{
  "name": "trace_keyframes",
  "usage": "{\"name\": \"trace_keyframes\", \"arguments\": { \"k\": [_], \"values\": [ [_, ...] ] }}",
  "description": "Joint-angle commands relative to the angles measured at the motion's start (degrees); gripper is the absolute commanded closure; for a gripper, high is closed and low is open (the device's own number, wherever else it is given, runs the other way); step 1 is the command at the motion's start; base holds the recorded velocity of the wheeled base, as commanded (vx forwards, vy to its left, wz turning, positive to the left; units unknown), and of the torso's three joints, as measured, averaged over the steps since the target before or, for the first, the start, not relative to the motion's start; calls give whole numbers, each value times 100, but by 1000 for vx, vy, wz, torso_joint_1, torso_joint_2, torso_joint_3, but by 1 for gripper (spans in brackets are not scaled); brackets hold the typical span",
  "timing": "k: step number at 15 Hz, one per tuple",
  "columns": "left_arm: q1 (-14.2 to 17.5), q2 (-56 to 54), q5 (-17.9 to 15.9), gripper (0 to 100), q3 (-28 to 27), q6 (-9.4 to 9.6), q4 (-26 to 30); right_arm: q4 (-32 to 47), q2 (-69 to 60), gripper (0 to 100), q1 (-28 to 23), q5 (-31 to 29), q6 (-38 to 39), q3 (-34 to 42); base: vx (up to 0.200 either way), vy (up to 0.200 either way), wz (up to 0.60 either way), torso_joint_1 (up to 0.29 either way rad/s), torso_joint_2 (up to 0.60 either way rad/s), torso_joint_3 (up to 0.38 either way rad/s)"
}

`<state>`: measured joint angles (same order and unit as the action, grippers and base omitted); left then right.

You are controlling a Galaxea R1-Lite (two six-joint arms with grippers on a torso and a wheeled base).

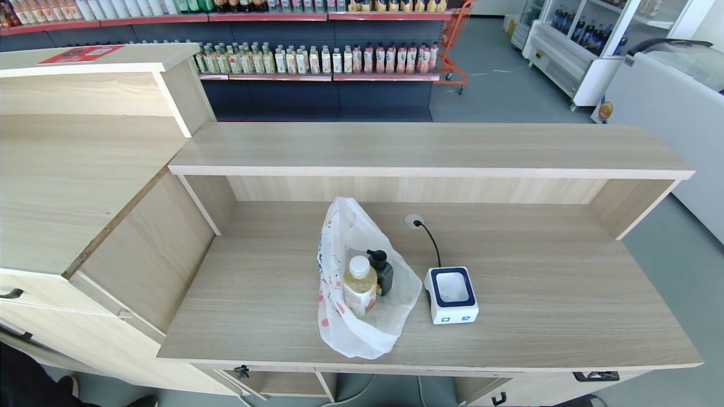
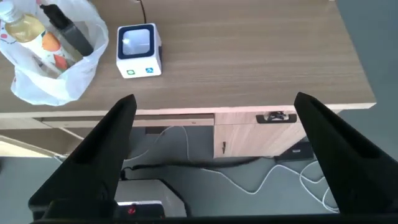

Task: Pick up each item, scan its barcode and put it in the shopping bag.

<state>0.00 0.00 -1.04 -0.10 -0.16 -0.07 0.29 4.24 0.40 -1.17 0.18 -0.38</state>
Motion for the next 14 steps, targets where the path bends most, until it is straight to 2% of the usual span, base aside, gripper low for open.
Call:
{"name": "trace_keyframes", "arguments": {
  "k": [1,12,13,14],
  "values": [
    [0,0,7,0,1,-2,-1,-3,-424,0,-58,-6,8,29,0,0,0,0,0,0],
    [0,0,7,0,1,-2,-1,-3,-424,0,-58,-6,52,29,0,0,0,0,0,0],
    [0,0,-2,0,1,-2,-1,-3,-424,100,-58,-6,43,29,0,0,0,0,0,0],
    [0,0,-2,0,1,-2,-1,-3,-424,100,-58,-6,26,29,0,0,0,0,0,0]
  ]
}}
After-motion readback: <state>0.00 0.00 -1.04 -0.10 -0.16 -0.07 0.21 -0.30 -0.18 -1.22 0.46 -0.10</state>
